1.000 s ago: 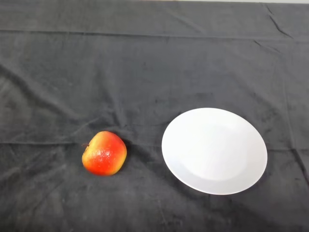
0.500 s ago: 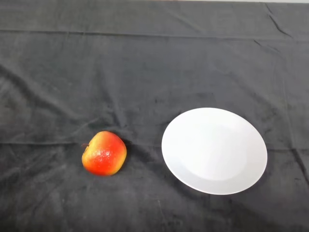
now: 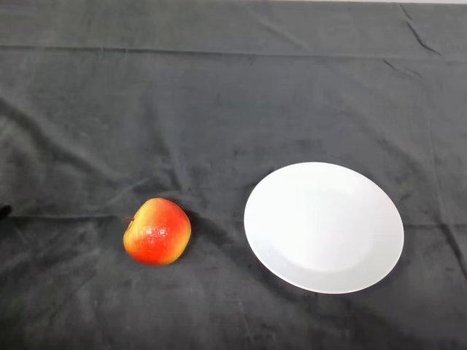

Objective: Move the apple to the plate

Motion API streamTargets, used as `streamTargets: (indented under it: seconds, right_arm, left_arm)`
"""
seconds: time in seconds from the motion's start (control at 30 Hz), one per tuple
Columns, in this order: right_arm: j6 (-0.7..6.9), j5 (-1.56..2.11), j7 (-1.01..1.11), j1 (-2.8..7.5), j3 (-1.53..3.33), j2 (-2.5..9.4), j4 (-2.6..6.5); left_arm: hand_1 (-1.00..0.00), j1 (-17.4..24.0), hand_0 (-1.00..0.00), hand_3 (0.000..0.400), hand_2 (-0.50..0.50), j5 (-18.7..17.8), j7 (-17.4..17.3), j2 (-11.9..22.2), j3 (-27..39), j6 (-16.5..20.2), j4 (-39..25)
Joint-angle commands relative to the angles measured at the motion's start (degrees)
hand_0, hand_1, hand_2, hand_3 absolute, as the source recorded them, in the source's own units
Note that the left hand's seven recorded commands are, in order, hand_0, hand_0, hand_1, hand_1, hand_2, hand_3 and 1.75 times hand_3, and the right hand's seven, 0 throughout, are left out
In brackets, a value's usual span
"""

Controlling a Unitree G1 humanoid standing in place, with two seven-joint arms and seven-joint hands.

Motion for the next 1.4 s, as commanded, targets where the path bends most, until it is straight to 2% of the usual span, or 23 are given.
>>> streamTargets:
  seconds: [0.03,0.57,0.9,1.4]
  right_arm:
    - [-0.40,0.98,0.00,-0.57,-0.19,-1.06,-0.37]
    - [-0.39,0.99,-0.06,-0.53,-0.16,-1.02,-0.48]
    - [-0.38,1.00,-0.09,-0.52,-0.15,-1.00,-0.53]
    - [-0.37,1.01,-0.11,-0.51,-0.14,-0.99,-0.56]
  left_arm:
    - [0.00,-1.5,0.00,0.000,0.00,1.3,-0.7,-0.9,-1.2,-2.1,-3.6]
    - [0.00,-1.2,0.00,0.000,0.00,6.9,-1.9,-4.3,-5.7,-5.7,-4.0]
    - [0.00,-0.9,0.00,0.000,0.00,10.2,-2.0,-7.7,-9.1,-8.1,-4.2]
    - [0.00,0.4,0.00,0.000,0.00,14.2,-4.2,-11.4,-15.4,-12.8,-4.1]
